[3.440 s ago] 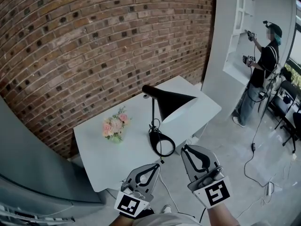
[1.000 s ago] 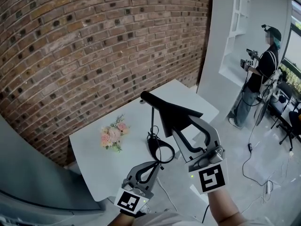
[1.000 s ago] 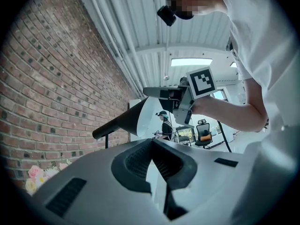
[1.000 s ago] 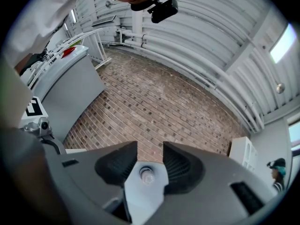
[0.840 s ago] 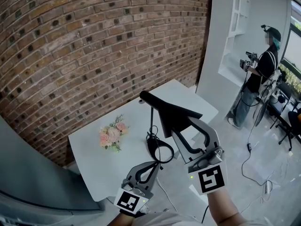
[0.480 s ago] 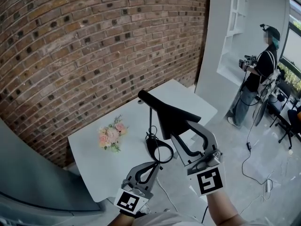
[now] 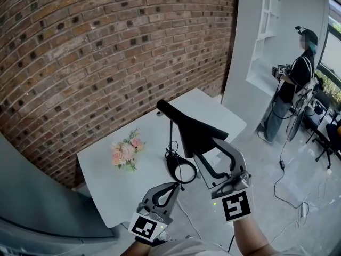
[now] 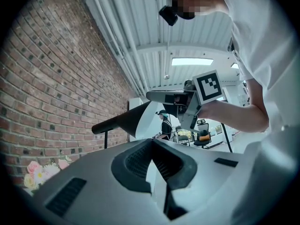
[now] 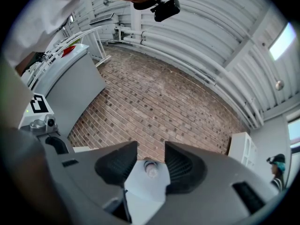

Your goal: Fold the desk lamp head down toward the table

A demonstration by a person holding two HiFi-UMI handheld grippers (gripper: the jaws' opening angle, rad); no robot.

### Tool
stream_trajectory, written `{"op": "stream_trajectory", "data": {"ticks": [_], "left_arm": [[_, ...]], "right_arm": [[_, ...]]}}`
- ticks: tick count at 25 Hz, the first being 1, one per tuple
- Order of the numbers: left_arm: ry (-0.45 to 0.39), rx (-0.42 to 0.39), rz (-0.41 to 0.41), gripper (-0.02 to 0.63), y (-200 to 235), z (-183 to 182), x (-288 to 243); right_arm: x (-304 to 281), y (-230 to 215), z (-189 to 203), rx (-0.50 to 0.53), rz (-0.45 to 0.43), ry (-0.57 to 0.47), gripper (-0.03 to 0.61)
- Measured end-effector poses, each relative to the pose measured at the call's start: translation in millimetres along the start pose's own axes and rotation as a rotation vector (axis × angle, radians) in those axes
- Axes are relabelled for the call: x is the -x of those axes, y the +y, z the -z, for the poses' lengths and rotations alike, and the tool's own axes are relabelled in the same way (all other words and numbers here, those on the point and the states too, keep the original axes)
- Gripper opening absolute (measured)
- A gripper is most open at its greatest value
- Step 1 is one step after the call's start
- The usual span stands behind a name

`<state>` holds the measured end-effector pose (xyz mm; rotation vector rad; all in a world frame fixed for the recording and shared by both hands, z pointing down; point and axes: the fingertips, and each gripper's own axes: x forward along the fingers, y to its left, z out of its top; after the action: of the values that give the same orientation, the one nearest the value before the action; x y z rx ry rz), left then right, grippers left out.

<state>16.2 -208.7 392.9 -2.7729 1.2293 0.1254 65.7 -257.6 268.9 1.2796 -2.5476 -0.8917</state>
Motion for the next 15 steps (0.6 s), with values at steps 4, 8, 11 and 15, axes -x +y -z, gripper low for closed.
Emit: {"op": "stream_trajectory", "data": {"ticks": [4, 8, 11, 15], "left_arm": [[0.001, 0.005, 0.000, 0.008, 1, 2, 0], [0.004, 0.009, 0.004, 0.008, 0, 4, 0], [0.002, 0.016, 0.004, 0.008, 0, 5, -1], [0.004, 0.019, 0.004, 0.008, -2, 7, 0]], "right_arm": [[1, 4, 5, 0.001, -0.009, 0.011, 0.176], [4, 9, 12, 0.000, -0.022, 0.031, 0.176], [7, 13, 19, -0.010, -0.026, 0.044, 0.176], [10, 18, 27, -0.024, -0.028, 0.056, 0.176]]}}
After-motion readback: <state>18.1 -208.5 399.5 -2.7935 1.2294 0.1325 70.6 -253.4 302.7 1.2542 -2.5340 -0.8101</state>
